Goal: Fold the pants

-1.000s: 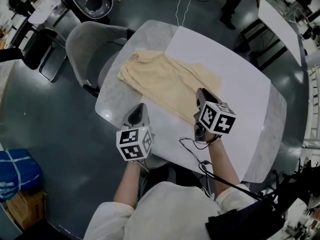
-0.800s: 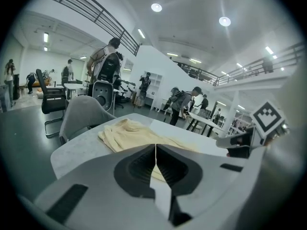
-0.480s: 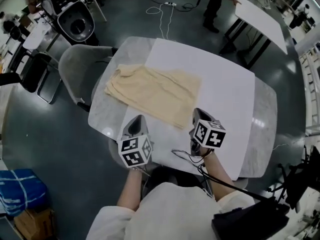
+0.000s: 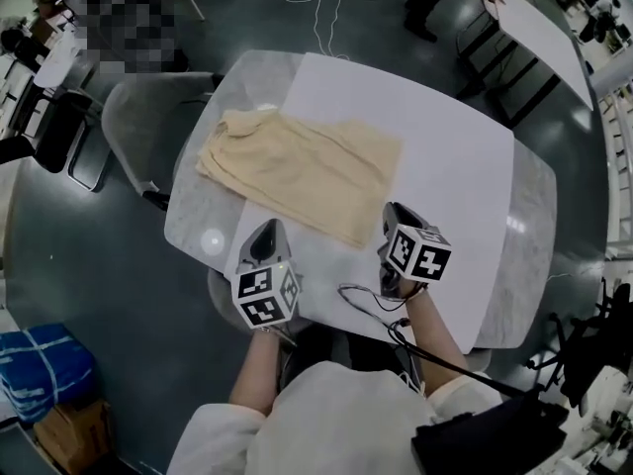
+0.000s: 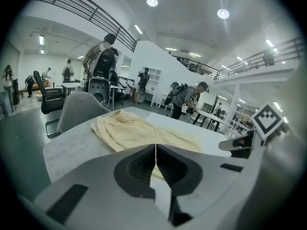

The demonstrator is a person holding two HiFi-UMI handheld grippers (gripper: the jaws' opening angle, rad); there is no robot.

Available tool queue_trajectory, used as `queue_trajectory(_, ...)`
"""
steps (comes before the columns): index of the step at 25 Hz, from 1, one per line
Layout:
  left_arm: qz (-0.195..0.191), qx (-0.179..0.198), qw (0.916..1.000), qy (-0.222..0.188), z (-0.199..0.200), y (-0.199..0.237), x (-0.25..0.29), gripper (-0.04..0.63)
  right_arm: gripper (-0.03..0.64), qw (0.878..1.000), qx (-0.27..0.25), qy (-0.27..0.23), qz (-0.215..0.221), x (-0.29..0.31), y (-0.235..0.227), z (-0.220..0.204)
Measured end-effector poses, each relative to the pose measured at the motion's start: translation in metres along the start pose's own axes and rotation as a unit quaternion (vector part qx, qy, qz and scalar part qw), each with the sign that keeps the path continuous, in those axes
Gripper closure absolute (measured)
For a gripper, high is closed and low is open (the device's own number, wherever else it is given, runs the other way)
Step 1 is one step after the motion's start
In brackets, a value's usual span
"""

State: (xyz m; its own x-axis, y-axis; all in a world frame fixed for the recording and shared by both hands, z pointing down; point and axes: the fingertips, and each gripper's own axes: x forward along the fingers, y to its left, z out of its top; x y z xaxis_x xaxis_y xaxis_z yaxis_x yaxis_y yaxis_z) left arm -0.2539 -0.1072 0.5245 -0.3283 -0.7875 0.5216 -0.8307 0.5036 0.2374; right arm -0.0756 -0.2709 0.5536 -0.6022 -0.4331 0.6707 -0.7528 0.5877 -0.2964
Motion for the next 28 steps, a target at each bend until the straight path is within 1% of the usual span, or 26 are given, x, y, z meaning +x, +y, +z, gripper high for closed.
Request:
queue_trajectory(6,0.019,-0.002,0.9998,0.004,-0.001,0.029,0.021,0.586,0.524,1.000,0.006,0.017,-0.003,0.043,-0.004,0.000)
queue_trajectory(8,0.027,-0.004,0.9996,0.007,-0.003,0.038,0.026,0.586,0.495,1.000,0.008,0.024,-0.010,0.056,-0.009,0.001)
queue_trajectory(11,0.037,-0.009,0.9992,0.013,-0.009,0.050,0.034,0.586,0.479,0.999,0.014,0.036,-0.023,0.072,-0.019,-0.004)
queue_trajectory(16,0.049,-0.017,0.9984,0.024,-0.020,0.062,0.043,0.586,0.479,0.997,0.021,0.060,-0.038,0.091,-0.035,-0.016)
queue_trajectory(20,0.051,-0.019,0.9981,0.031,-0.028,0.062,0.048,0.586,0.483,0.996,0.033,0.074,-0.037,0.102,-0.039,-0.025)
queue_trajectory(24,0.051,-0.020,0.9979,0.035,-0.034,0.061,0.051,0.586,0.509,0.995,0.022,0.079,-0.051,0.104,-0.042,-0.027)
queue_trajectory(26,0.051,-0.021,0.9978,0.038,-0.035,0.061,0.052,0.586,0.519,0.995,0.018,0.083,-0.051,0.105,-0.040,-0.028)
queue_trajectory(27,0.051,-0.022,0.9978,0.038,-0.036,0.061,0.051,0.586,0.557,0.995,0.018,0.086,-0.048,0.105,-0.039,-0.029)
queue_trajectory(28,0.050,-0.022,0.9977,0.038,-0.037,0.061,0.051,0.586,0.577,0.995,0.019,0.087,-0.047,0.105,-0.038,-0.029)
